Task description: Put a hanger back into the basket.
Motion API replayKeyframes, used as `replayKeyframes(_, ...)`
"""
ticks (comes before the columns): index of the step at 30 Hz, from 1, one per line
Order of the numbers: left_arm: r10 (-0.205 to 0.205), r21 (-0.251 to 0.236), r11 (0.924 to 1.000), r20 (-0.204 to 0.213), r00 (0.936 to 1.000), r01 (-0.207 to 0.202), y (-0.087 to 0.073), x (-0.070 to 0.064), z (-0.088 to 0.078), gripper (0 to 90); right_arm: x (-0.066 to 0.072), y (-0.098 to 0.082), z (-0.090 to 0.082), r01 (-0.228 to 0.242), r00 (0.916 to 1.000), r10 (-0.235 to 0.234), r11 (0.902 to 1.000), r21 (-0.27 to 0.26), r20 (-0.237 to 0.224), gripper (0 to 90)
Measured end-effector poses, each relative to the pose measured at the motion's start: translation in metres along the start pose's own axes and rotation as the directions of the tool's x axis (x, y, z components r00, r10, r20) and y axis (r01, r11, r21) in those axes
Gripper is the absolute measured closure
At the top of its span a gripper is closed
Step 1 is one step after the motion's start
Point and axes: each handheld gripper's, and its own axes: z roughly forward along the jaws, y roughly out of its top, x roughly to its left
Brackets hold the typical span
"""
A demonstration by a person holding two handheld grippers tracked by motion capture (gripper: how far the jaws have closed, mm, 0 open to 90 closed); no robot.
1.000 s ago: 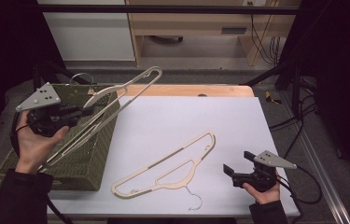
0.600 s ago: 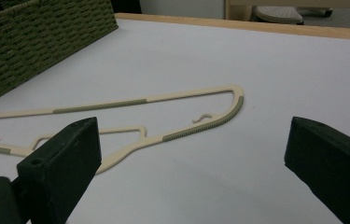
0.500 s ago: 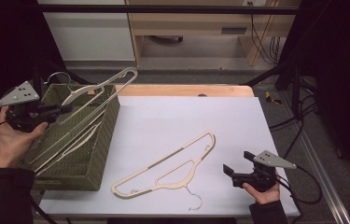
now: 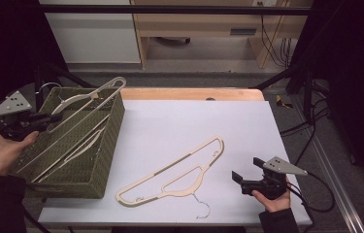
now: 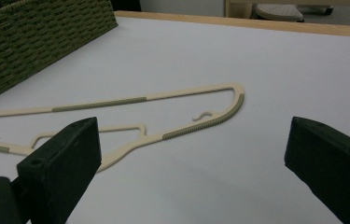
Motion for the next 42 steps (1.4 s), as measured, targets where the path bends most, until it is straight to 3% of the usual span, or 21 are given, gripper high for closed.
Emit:
replayKeyframes(6,-0.016,0.012,0.9998,-0.023,0.9996,0.017,-0.014,0.010,0.002,85.7,0.000,0.000,0.000,-0.001,1.0000,0.001,1.0000,0.001,0.000,4.4)
replayKeyframes(14,-0.027,0.068,0.9972,-0.051,0.9983,0.031,-0.036,0.020,0.005,85.7,0.000,0.000,0.000,0.001,1.0000,-0.001,1.0000,0.004,0.000,4.5)
replayKeyframes(22,0.000,0.142,0.9899,-0.060,0.9982,0.008,-0.052,0.010,0.027,85.6,0.000,-0.001,0.001,0.003,1.0000,-0.003,1.0000,0.009,0.001,4.5)
replayKeyframes(26,-0.025,0.148,0.9885,-0.047,0.9986,0.032,-0.065,0.004,0.042,85.6,0.000,-0.001,0.001,0.004,1.0000,-0.004,1.0000,0.008,-0.001,4.6)
replayKeyframes(32,-0.011,0.179,0.9836,-0.063,0.9980,0.022,-0.081,-0.004,0.056,85.4,0.000,-0.001,0.001,0.004,1.0000,-0.004,0.9999,0.010,0.000,4.6)
replayKeyframes(36,-0.024,0.211,0.9769,-0.041,0.9989,0.032,-0.088,-0.007,0.061,83.8,0.001,-0.001,0.002,0.003,1.0000,-0.003,1.0000,0.009,-0.002,4.7)
replayKeyframes(40,-0.078,0.233,0.9697,0.010,0.9969,0.073,-0.090,-0.009,0.064,80.6,0.001,-0.001,0.002,-0.003,1.0000,0.003,1.0000,0.008,-0.006,4.7)
replayKeyframes(42,-0.120,0.259,0.9600,0.037,0.9921,0.106,-0.089,-0.009,0.065,78.9,0.002,-0.001,0.001,0.001,1.0000,-0.001,1.0000,0.003,-0.007,4.8)
